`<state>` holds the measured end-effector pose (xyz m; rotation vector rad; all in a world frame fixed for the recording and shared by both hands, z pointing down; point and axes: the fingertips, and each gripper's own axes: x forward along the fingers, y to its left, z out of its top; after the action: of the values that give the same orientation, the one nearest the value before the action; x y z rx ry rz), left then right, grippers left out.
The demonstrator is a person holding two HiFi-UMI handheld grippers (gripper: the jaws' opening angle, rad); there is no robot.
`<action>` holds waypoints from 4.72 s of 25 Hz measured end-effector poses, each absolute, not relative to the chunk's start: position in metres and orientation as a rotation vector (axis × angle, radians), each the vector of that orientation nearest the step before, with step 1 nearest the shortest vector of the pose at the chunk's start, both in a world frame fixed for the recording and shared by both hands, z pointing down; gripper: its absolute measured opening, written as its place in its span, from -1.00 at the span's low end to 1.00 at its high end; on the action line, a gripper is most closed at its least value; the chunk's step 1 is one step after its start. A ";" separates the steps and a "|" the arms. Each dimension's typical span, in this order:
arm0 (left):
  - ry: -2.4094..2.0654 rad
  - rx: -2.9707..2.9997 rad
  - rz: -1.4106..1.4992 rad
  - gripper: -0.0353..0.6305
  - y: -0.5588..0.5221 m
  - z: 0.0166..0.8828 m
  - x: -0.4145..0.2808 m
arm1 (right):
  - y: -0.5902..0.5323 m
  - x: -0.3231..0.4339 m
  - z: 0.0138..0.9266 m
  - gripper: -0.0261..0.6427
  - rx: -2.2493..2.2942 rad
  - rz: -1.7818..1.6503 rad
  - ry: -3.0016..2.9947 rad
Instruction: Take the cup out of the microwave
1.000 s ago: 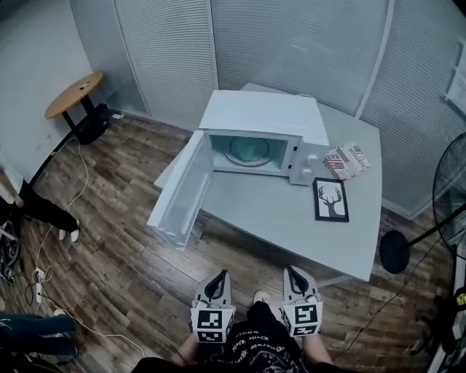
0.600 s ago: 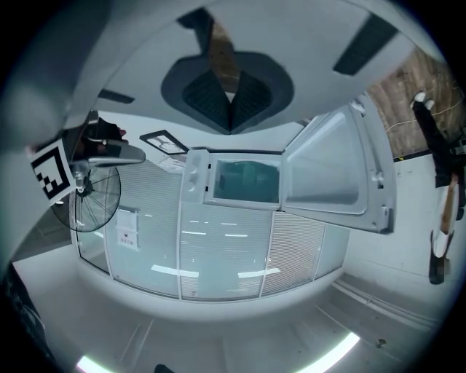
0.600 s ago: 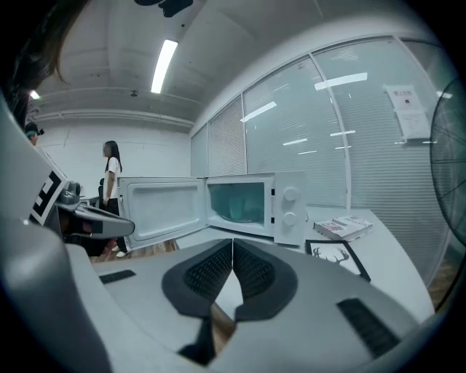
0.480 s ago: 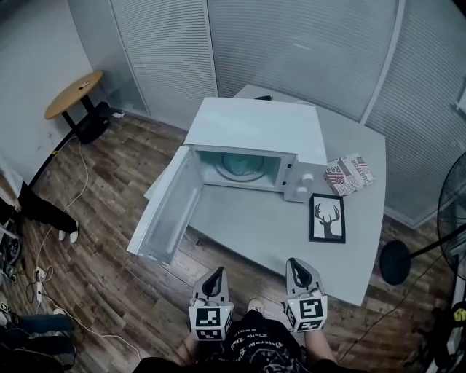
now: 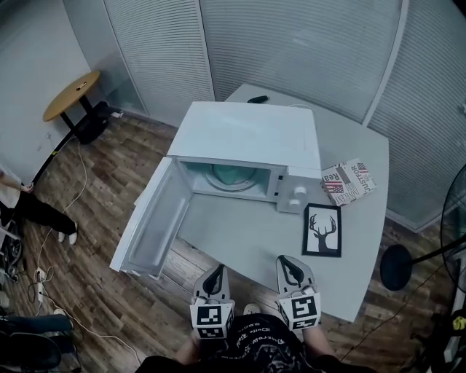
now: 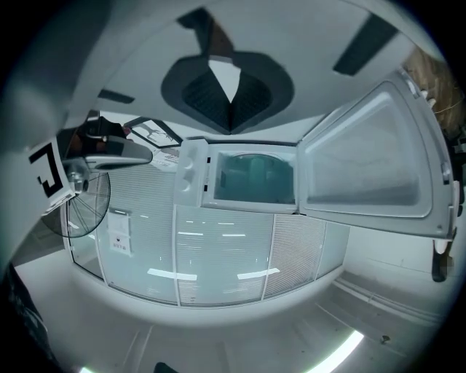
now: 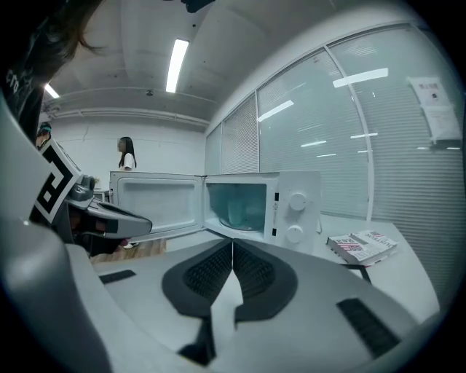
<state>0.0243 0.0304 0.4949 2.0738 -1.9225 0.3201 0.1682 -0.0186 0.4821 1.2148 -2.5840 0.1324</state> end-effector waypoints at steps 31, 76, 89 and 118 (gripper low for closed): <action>-1.823 2.169 0.308 -0.88 -0.119 0.483 -0.054 | -0.146 0.075 0.481 -0.91 1.298 0.319 -2.550; -1.790 2.241 0.261 -0.88 -0.168 0.478 -0.086 | -0.265 -0.030 0.519 0.20 1.345 0.311 -2.509; -1.770 2.223 0.311 -0.88 -0.170 0.494 -0.086 | -0.293 -0.044 0.529 0.22 1.309 0.323 -2.504; -1.779 2.209 0.343 -0.88 -0.167 0.500 -0.093 | -0.303 -0.054 0.541 0.17 1.251 0.298 -2.493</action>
<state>-0.0935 -0.1667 0.5001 2.2090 -1.7789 0.3432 -0.0545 -0.3026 0.5413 1.2506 -2.4934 0.2978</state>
